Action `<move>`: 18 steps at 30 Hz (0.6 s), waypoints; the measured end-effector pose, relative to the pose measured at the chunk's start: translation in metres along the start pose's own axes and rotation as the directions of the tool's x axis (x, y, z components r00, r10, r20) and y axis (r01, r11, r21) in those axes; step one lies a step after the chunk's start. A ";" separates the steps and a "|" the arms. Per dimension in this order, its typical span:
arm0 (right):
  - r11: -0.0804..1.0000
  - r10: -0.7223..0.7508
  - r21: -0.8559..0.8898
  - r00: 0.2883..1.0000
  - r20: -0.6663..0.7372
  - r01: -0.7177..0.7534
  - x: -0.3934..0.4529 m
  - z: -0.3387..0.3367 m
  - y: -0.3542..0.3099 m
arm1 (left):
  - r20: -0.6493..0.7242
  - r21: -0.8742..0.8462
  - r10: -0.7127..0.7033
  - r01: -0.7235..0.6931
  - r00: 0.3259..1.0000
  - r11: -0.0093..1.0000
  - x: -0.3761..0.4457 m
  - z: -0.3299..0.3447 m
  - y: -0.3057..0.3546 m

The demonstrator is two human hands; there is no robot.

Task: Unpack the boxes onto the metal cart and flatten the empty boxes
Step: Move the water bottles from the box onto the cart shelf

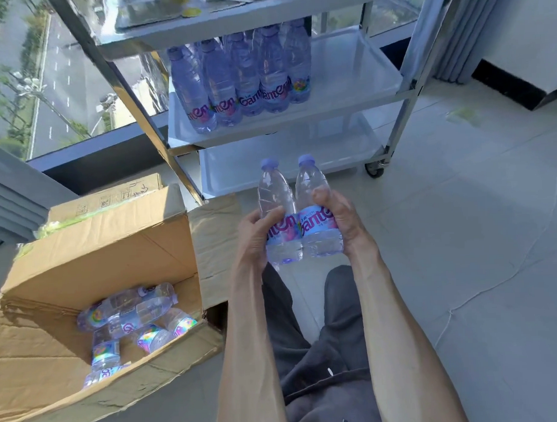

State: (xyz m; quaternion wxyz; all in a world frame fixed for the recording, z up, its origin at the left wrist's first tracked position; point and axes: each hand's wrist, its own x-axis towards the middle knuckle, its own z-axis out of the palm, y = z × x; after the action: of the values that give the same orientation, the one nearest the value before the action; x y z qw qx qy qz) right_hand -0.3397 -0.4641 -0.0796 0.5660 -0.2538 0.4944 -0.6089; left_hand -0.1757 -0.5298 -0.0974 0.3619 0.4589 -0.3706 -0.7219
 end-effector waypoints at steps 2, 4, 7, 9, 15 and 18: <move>0.998 0.010 -0.055 0.997 -0.075 -0.015 0.021 -0.007 -0.011 | -0.045 0.029 0.058 -0.056 0.997 0.998 0.015 0.016 0.007; 0.995 -0.015 -0.096 0.992 -0.125 0.003 0.050 -0.022 -0.025 | -0.114 0.099 0.132 -0.121 0.985 0.988 0.033 0.034 0.015; 0.979 -0.096 -0.191 0.988 -0.121 0.072 0.090 -0.043 -0.046 | -0.188 0.231 0.289 -0.244 0.939 0.942 0.072 0.058 0.022; 0.961 -0.178 -0.238 0.973 -0.145 0.140 0.120 -0.057 -0.055 | -0.230 0.292 0.382 -0.311 0.895 0.904 0.105 0.078 0.026; 0.886 -0.373 -0.384 0.892 -0.256 0.260 0.183 -0.108 -0.085 | -0.269 0.434 0.556 -0.416 0.786 0.799 0.179 0.169 0.049; 0.859 -0.427 -0.413 0.868 -0.255 0.301 0.200 -0.133 -0.100 | -0.249 0.430 0.545 -0.413 0.801 0.803 0.218 0.221 0.062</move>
State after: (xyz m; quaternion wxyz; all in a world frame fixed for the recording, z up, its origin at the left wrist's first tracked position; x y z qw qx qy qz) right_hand -0.5452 -0.6232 -0.0912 0.2892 -0.3351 0.6290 -0.6391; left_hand -0.4386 -0.7017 -0.0619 0.5079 0.5298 -0.5270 -0.4285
